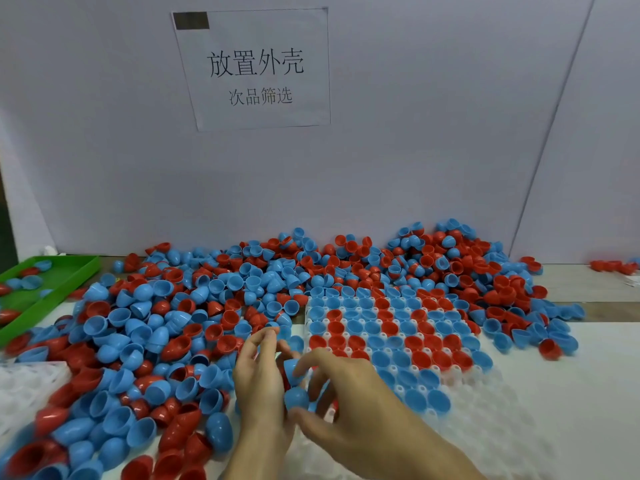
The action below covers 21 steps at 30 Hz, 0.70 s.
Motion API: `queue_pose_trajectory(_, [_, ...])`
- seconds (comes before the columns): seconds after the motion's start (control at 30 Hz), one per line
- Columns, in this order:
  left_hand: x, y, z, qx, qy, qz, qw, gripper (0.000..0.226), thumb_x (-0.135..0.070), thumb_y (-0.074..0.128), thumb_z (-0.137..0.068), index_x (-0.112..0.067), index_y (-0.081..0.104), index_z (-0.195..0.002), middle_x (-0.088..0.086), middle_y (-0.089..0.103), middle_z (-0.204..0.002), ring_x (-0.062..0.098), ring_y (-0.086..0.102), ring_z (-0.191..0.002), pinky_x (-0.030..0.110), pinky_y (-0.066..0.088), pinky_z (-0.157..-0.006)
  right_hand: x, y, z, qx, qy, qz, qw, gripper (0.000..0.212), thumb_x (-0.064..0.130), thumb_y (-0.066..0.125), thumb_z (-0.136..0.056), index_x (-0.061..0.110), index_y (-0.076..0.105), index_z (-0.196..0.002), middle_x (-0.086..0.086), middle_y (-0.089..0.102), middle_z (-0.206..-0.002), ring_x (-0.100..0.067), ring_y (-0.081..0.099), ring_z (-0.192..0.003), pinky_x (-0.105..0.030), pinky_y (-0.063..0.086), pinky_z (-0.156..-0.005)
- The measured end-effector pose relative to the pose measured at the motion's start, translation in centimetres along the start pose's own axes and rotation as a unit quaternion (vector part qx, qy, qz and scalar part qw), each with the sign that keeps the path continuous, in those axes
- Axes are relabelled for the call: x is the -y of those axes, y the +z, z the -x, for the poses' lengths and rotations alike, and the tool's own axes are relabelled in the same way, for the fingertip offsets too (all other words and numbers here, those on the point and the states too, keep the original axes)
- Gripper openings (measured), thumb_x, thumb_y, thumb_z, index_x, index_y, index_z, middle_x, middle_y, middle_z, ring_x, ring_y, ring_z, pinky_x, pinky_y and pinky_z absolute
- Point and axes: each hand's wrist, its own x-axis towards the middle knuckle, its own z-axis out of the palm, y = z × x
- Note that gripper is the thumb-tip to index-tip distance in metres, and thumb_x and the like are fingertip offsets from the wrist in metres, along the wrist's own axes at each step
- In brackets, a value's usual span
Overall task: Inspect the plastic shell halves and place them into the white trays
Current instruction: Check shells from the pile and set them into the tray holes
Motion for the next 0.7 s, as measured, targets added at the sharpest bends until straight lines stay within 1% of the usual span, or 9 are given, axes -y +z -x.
queue_pose_trajectory(0.07, [0.1, 0.1, 0.1, 0.022, -0.007, 0.015, 1.000, 0.012, -0.015, 0.057, -0.100, -0.010, 0.064, -0.092, 0.000, 0.059, -0.061, 0.009, 0.059, -0.052, 0.024, 0.052, -0.052, -0.1, 0.0, -0.7, -0.090, -0.022, 0.009, 0.996, 0.011, 0.028, 0.065, -0.092, 0.031, 0.066, -0.102, 0.015, 0.065, -0.086, 0.000, 0.063, -0.080, -0.017, 0.053, -0.067])
queue_pose_trajectory(0.17, [0.6, 0.3, 0.1, 0.050, 0.013, -0.024, 0.998, 0.009, -0.012, 0.060, -0.099, -0.009, 0.065, -0.092, 0.010, 0.058, -0.067, 0.018, 0.055, -0.060, 0.032, 0.049, -0.061, -0.3, -1.7, -1.5, -0.164, -0.021, 0.007, 0.986, 0.019, 0.012, 0.058, -0.093, 0.024, 0.073, -0.092, 0.014, 0.066, -0.074, -0.003, 0.062, -0.068, -0.018, 0.050, -0.058])
queue_pose_trajectory(0.23, [0.9, 0.3, 0.1, 0.062, 0.012, -0.024, 0.998, 0.009, -0.013, 0.061, -0.098, -0.012, 0.068, -0.092, 0.008, 0.059, -0.065, 0.017, 0.056, -0.058, 0.033, 0.050, -0.059, -0.4, -2.3, -1.4, -0.112, -0.018, -0.027, 0.993, 0.008, 0.030, 0.062, -0.092, 0.031, 0.070, -0.093, 0.014, 0.067, -0.076, -0.003, 0.063, -0.068, -0.017, 0.050, -0.058])
queue_pose_trajectory(0.3, [1.0, 0.1, -0.1, 0.051, 0.007, -0.029, 0.998, 0.013, -0.015, 0.063, -0.097, -0.019, 0.070, -0.087, 0.002, 0.060, -0.062, 0.015, 0.055, -0.054, 0.031, 0.047, -0.053, -0.7, -1.7, -1.1, -0.022, 0.000, -0.015, 1.000, 0.021, 0.052, 0.065, -0.084, 0.038, 0.064, -0.100, 0.017, 0.064, -0.086, -0.002, 0.065, -0.076, -0.015, 0.051, -0.062])
queue_pose_trajectory(0.37, [1.2, 0.0, -0.3, 0.033, 0.021, -0.046, 0.998, 0.009, -0.016, 0.063, -0.097, -0.017, 0.070, -0.091, 0.001, 0.060, -0.060, 0.015, 0.052, -0.051, 0.028, 0.042, -0.048, -1.3, -0.3, -0.9, 0.037, 0.021, 0.024, 0.999, 0.026, 0.044, 0.073, -0.083, 0.039, 0.059, -0.104, 0.016, 0.061, -0.093, -0.002, 0.064, -0.082, -0.019, 0.056, -0.070])
queue_pose_trajectory(0.43, [1.4, -0.2, -0.4, 0.018, 0.039, -0.063, 0.997, 0.007, -0.015, 0.063, -0.098, -0.015, 0.068, -0.094, 0.000, 0.060, -0.058, 0.015, 0.051, -0.050, 0.028, 0.041, -0.046, -1.9, 0.9, -0.8, 0.033, 0.031, 0.039, 0.998, 0.033, 0.028, 0.078, -0.083, 0.038, 0.055, -0.104, 0.015, 0.059, -0.097, -0.002, 0.063, -0.084, -0.020, 0.056, -0.076])
queue_pose_trajectory(0.53, [1.5, -0.3, -0.3, 0.014, 0.046, -0.063, 0.997, 0.008, -0.013, 0.062, -0.098, -0.015, 0.067, -0.092, 0.001, 0.058, -0.056, 0.014, 0.051, -0.047, 0.028, 0.040, -0.042, -2.4, 0.9, -0.6, 0.002, 0.017, 0.042, 0.999, 0.040, 0.020, 0.075, -0.086, 0.043, 0.049, -0.106, 0.014, 0.057, -0.093, -0.002, 0.060, -0.083, -0.015, 0.051, -0.072])
queue_pose_trajectory(0.63, [1.2, -0.3, -0.4, 0.016, 0.042, -0.046, 0.998, 0.007, -0.012, 0.060, -0.100, -0.011, 0.064, -0.094, 0.000, 0.056, -0.052, 0.012, 0.048, -0.041, 0.025, 0.036, -0.036, -2.0, -0.1, 0.1, -0.034, -0.012, 0.037, 0.999, 0.029, 0.027, 0.069, -0.089, 0.043, 0.052, -0.106, 0.012, 0.059, -0.087, -0.003, 0.057, -0.083, -0.018, 0.049, -0.070])
queue_pose_trajectory(0.7, [1.1, -0.5, -0.5, 0.011, 0.045, -0.046, 0.998, 0.008, -0.014, 0.060, -0.100, -0.012, 0.064, -0.093, 0.000, 0.055, -0.052, 0.012, 0.047, -0.039, 0.025, 0.036, -0.035, -1.7, -0.5, 0.8, 0.004, -0.016, 0.057, 0.998, 0.020, 0.039, 0.069, -0.087, 0.043, 0.059, -0.104, 0.018, 0.060, -0.088, 0.001, 0.056, -0.086, -0.017, 0.048, -0.071])
